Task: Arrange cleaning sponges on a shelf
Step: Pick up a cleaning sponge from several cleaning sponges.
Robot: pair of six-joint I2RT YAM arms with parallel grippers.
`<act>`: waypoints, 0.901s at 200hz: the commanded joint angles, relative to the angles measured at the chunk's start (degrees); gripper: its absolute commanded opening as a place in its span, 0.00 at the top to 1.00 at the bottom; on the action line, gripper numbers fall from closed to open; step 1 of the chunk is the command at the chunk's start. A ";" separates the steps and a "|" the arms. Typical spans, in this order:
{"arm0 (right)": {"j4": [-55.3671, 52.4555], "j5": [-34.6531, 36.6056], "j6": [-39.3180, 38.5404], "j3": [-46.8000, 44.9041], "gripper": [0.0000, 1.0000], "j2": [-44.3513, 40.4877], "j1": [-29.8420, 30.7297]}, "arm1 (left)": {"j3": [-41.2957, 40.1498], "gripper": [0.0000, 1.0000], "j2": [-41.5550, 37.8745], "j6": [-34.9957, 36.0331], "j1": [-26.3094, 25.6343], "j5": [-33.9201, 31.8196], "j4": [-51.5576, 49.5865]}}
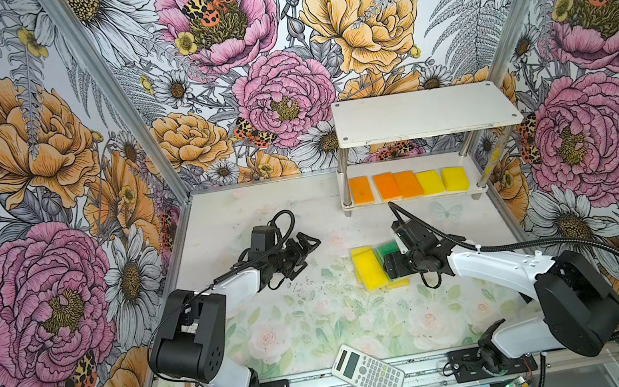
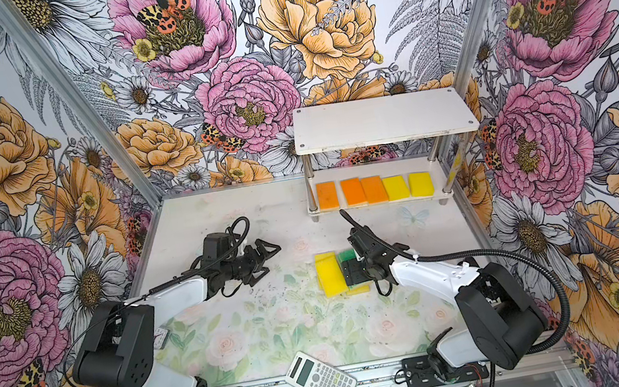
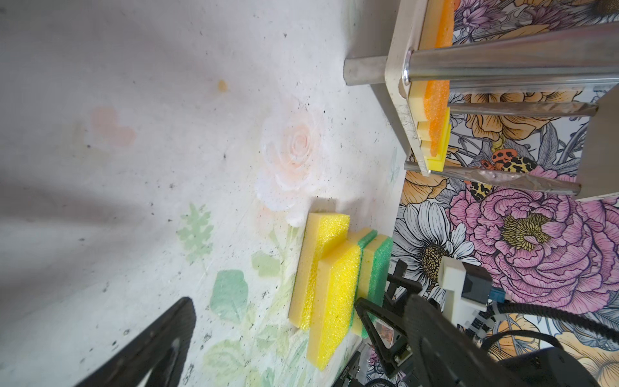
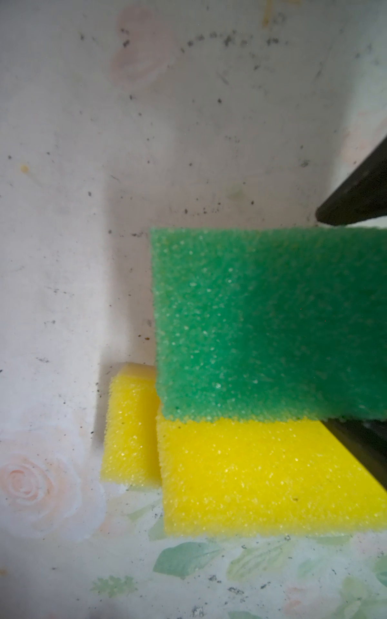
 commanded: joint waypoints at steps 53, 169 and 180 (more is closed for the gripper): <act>-5.09 2.66 -3.24 0.19 0.12 -3.18 0.65 | 1.45 0.01 1.35 0.54 -0.61 0.55 1.80; -7.88 7.69 -3.77 2.64 0.23 -2.07 2.67 | 1.36 0.01 1.72 0.46 -0.61 0.55 2.15; -7.92 7.76 -3.78 2.77 0.24 -1.99 2.67 | 1.36 0.01 1.78 0.46 -0.63 0.63 2.22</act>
